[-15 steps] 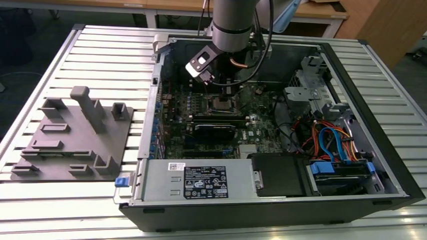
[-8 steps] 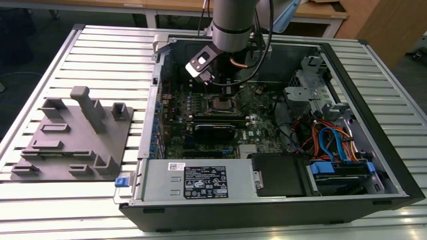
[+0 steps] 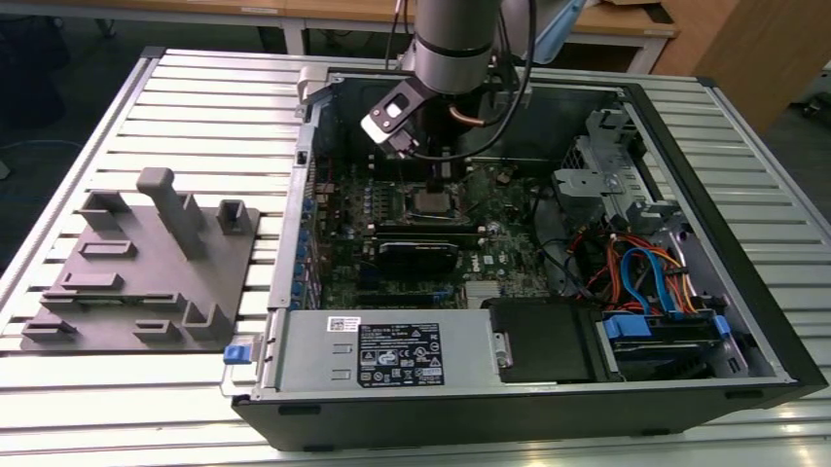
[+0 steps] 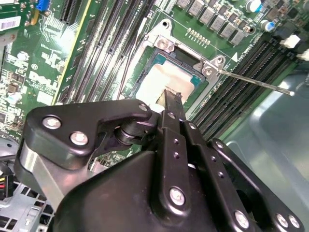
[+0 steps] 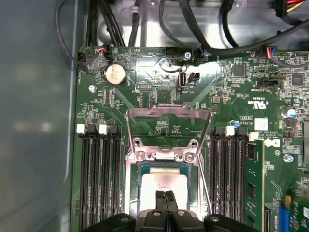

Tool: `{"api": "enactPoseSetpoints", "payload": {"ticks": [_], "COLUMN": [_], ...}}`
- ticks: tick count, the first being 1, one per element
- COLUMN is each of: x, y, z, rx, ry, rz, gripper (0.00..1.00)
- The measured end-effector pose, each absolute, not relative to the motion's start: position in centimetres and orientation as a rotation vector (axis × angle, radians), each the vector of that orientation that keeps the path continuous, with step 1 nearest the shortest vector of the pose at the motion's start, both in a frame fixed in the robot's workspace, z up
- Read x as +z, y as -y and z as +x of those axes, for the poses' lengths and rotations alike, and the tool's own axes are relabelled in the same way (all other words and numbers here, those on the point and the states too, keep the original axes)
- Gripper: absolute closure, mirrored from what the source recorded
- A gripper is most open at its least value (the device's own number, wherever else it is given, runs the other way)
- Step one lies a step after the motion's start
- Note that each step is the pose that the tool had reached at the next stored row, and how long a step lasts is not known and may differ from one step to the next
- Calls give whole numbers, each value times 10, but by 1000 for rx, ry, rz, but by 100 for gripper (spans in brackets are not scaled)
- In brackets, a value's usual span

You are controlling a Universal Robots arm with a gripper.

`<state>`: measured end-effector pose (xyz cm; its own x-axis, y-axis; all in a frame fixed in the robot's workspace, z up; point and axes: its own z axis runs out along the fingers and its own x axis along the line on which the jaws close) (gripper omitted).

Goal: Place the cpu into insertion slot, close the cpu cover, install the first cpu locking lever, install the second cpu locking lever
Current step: 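Close the cpu cover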

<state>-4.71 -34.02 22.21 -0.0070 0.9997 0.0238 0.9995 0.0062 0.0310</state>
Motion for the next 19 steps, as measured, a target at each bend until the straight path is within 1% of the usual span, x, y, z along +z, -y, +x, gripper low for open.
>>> {"api": "enactPoseSetpoints", "payload": {"ticks": [19], "x": [255], "y": [340], "z": [-47], "rx": [56], "ry": [-2227], "rz": [2212], "gripper": [90]}}
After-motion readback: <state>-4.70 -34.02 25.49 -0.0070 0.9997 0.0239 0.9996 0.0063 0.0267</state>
